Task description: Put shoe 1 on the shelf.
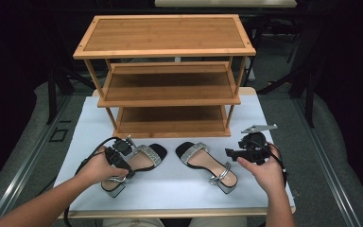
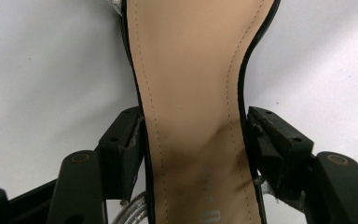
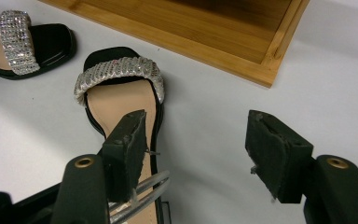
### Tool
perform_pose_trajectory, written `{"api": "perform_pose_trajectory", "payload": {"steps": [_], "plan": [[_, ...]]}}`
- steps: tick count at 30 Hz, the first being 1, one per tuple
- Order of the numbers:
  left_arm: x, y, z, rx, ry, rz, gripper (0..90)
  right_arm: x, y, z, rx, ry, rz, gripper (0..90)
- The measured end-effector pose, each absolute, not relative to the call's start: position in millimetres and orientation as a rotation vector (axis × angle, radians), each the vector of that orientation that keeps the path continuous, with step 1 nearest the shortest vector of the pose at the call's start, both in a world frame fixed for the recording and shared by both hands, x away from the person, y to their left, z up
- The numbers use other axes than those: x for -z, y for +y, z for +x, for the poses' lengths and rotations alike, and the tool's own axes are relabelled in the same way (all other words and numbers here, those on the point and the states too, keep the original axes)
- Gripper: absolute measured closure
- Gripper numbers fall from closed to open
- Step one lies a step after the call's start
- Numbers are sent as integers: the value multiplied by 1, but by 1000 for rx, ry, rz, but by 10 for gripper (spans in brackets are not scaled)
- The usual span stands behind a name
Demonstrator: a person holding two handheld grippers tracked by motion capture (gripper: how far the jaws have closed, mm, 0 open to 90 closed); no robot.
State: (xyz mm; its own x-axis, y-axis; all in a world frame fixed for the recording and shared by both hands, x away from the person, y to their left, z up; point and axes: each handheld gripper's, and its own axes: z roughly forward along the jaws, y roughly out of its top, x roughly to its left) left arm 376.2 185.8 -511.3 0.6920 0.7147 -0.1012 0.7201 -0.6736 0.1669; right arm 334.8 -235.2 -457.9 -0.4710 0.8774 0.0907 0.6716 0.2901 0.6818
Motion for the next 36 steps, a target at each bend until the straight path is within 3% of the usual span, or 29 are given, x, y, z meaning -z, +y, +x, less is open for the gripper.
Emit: {"api": "perform_pose_trajectory", "payload": {"steps": [19, 36], "plan": [[509, 178, 380, 34, 1217, 2765, 412, 460, -234, 336, -965, 2278, 1407, 381], [506, 183, 380, 60, 1276, 2683, 428, 461, -235, 336, -966, 2276, 1414, 381]]}}
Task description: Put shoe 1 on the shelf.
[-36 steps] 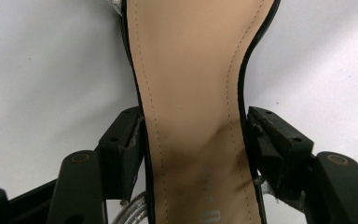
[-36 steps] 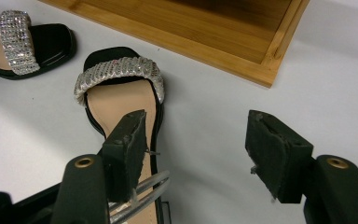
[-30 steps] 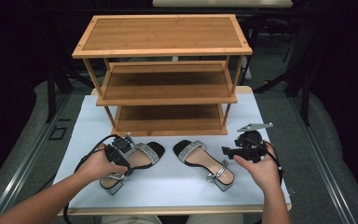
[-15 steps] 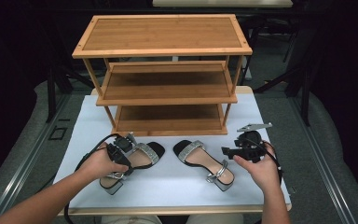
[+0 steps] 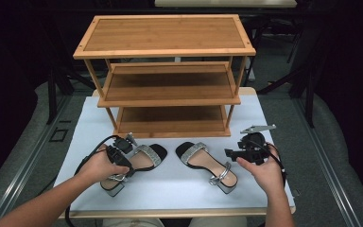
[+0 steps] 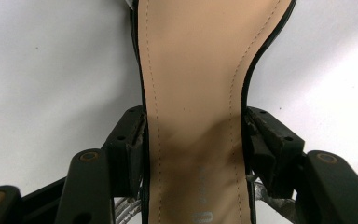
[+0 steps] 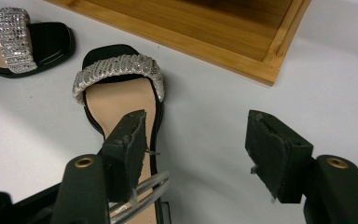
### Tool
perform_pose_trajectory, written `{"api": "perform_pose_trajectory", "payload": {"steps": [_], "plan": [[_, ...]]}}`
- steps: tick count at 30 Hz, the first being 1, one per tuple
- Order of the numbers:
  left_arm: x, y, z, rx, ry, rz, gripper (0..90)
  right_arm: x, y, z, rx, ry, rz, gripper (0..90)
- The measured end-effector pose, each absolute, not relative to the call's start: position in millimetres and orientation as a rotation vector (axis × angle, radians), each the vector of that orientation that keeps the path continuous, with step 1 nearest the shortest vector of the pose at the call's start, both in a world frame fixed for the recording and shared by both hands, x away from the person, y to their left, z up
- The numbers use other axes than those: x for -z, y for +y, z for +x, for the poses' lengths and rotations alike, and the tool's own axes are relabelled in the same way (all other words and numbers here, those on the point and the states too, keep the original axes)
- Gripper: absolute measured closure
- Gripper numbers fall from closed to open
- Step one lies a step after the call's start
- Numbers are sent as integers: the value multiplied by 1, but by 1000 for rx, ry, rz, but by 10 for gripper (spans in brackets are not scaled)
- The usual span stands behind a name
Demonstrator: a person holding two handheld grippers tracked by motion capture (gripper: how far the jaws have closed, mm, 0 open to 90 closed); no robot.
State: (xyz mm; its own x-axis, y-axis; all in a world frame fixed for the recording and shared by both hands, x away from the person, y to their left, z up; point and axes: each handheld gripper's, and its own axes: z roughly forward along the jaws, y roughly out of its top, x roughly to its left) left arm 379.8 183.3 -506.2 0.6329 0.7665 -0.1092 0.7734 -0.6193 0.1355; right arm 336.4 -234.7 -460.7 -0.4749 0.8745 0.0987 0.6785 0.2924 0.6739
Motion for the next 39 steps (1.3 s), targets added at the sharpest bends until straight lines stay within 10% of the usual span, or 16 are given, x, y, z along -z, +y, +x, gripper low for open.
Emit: {"api": "perform_pose_trajectory", "payload": {"steps": [39], "plan": [[496, 184, 442, -58, 1555, 2368, 434, 464, -237, 339, -971, 2268, 1427, 381]]}}
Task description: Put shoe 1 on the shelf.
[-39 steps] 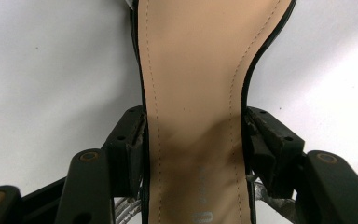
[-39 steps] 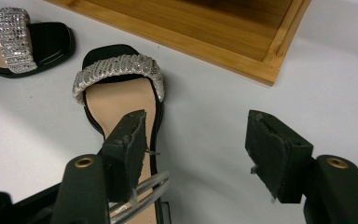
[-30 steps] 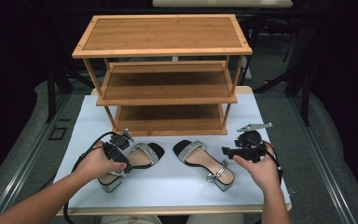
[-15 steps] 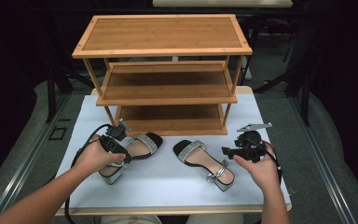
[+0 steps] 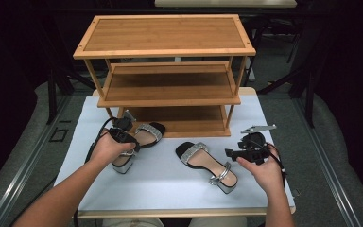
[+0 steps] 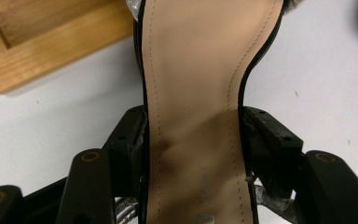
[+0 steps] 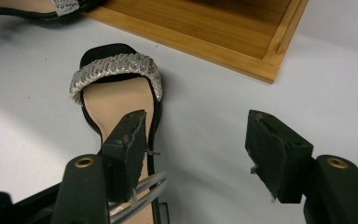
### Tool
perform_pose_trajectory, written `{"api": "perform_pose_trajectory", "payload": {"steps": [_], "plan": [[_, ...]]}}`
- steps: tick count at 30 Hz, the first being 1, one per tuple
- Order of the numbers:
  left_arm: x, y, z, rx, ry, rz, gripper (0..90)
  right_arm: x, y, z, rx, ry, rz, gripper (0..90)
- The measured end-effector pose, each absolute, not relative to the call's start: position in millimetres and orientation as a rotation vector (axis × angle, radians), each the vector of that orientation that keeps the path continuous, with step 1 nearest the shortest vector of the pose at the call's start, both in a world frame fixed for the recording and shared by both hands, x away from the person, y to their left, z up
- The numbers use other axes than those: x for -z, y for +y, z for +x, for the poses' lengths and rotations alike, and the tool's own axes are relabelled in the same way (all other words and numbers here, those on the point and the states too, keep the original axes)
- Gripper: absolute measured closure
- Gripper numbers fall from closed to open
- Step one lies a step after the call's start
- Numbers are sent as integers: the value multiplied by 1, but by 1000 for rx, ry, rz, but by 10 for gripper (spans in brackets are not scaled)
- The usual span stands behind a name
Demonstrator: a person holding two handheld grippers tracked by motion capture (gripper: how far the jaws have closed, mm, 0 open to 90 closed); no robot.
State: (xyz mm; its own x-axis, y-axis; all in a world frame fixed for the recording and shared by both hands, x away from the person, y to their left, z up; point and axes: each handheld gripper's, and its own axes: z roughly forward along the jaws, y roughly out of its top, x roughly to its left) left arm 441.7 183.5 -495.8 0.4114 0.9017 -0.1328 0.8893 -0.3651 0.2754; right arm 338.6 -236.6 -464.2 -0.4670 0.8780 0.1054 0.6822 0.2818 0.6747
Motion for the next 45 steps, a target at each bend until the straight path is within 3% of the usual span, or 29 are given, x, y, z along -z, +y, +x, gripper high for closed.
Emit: {"api": "perform_pose_trajectory", "payload": {"steps": [21, 29, 38, 45], "plan": [[500, 188, 441, -57, 1540, 2392, 403, 466, -236, 340, -965, 2275, 1420, 381], [467, 196, 432, -77, 1456, 2367, 411, 466, -236, 340, -967, 2280, 1419, 381], [422, 223, 400, -130, 1315, 2402, 483, 464, -237, 339, -970, 2269, 1428, 381], [415, 253, 369, -138, 1243, 2394, 493, 463, -238, 338, -976, 2253, 1429, 381]]}}
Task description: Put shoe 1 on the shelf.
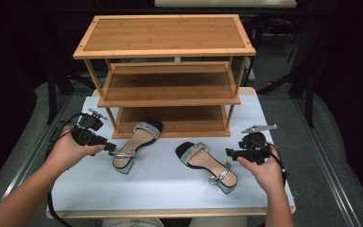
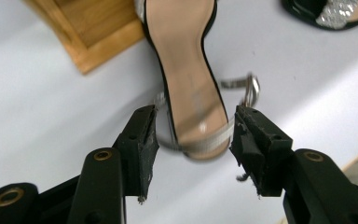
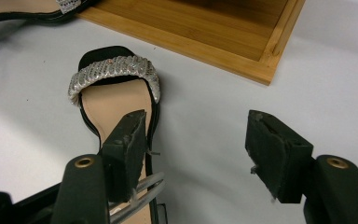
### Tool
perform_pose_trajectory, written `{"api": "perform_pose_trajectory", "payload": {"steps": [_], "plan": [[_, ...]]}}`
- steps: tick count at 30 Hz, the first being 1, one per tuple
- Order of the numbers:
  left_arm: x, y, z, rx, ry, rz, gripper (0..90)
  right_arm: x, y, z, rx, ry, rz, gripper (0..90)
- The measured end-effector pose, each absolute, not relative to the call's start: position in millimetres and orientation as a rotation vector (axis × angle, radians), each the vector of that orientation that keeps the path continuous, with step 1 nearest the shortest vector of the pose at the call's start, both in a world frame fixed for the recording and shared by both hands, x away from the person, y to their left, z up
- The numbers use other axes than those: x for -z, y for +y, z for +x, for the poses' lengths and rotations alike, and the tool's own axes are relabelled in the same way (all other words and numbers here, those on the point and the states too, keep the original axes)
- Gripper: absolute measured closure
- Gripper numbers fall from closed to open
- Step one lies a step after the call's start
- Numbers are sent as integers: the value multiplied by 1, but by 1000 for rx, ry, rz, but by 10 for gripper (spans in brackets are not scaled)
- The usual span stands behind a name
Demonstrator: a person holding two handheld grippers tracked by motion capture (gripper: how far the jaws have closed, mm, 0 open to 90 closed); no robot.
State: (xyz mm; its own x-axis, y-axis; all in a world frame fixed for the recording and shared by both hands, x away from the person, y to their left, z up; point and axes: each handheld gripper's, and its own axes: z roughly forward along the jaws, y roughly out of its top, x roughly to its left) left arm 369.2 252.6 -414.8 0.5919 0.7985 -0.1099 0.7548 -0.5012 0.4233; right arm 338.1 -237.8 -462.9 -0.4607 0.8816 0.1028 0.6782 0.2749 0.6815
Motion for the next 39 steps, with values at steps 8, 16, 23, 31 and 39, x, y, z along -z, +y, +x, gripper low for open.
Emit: {"api": "perform_pose_trajectory", "payload": {"steps": [8, 16, 23, 31, 39], "plan": [[447, 266, 352, -108, 1180, 2430, 495, 461, -237, 338, -979, 2261, 1424, 381], [485, 260, 352, -104, 1127, 2492, 483, 461, -239, 338, -972, 2250, 1432, 381], [495, 259, 357, -69, 1137, 2455, 480, 461, -239, 338, -982, 2256, 1431, 381], [502, 259, 354, -51, 1098, 2495, 483, 462, -238, 338, -977, 2258, 1429, 381], [509, 247, 356, -77, 1091, 2483, 505, 463, -238, 339, -974, 2264, 1431, 381]]}}
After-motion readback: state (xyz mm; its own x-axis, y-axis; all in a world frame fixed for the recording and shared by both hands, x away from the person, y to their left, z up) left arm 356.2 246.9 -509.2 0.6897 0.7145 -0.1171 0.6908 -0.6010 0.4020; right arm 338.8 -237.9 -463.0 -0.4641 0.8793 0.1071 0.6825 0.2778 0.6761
